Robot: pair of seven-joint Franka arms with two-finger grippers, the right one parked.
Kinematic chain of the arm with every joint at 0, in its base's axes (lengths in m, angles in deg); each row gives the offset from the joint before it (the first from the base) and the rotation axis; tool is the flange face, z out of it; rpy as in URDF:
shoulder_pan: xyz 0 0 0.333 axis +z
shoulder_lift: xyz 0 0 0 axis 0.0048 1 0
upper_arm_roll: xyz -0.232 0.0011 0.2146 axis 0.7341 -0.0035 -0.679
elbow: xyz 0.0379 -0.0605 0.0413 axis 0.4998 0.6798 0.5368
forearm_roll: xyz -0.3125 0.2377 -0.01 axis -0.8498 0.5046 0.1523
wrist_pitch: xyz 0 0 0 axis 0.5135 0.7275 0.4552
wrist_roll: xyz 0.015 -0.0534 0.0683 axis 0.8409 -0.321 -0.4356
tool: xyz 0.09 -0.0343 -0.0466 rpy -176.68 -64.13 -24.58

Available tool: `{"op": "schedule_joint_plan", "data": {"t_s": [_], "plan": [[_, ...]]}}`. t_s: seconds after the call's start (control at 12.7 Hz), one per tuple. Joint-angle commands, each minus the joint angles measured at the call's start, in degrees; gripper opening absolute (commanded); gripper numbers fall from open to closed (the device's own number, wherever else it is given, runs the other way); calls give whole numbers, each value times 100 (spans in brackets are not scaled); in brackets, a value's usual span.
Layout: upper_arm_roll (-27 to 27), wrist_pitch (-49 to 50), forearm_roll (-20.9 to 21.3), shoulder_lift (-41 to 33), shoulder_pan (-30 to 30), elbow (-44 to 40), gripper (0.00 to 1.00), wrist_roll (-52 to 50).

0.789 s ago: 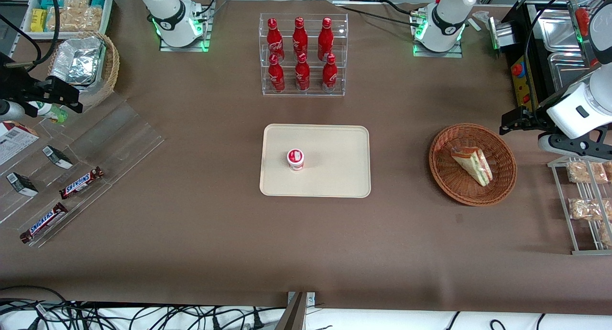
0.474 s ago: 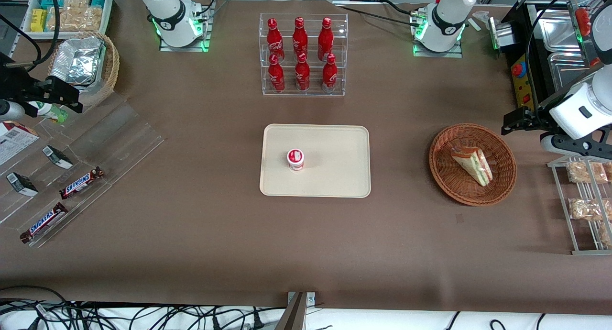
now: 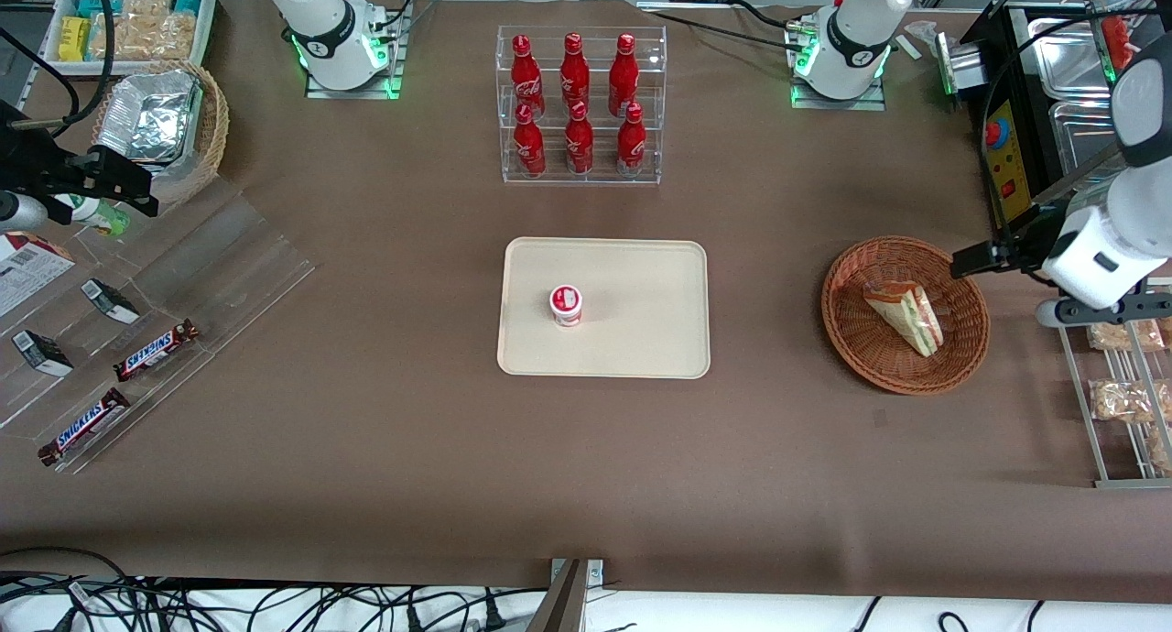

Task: Place sandwich from basket to tray
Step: 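Lower the open left gripper over the wrapped sandwich in the basket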

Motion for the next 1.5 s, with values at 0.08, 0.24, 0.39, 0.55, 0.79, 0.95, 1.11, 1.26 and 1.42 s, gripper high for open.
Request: {"op": "schedule_joint_plan", "data": {"t_s": [0.08,0.24,0.39,0.55,0.79,0.95,1.11,1.26,1.42], "plan": [[29,-662,130,194,4,407,100,-1872],[38,-1873,199,-60,4,1574,100,-2306],[38,-2553,480,-123,4,2219,100,-2483],[38,-3036,587,-106,12,2562,100,-2834],[38,-3363,1120,-123,30,2932,100,-3597],[47,-3442,1579,-71,39,3038,100,-3898],[47,-3819,1589,-18,117,3187,100,-3951],[47,-3935,1597,79,127,3205,100,-4205],[55,-3961,1597,62,83,3319,100,-4268]]}}
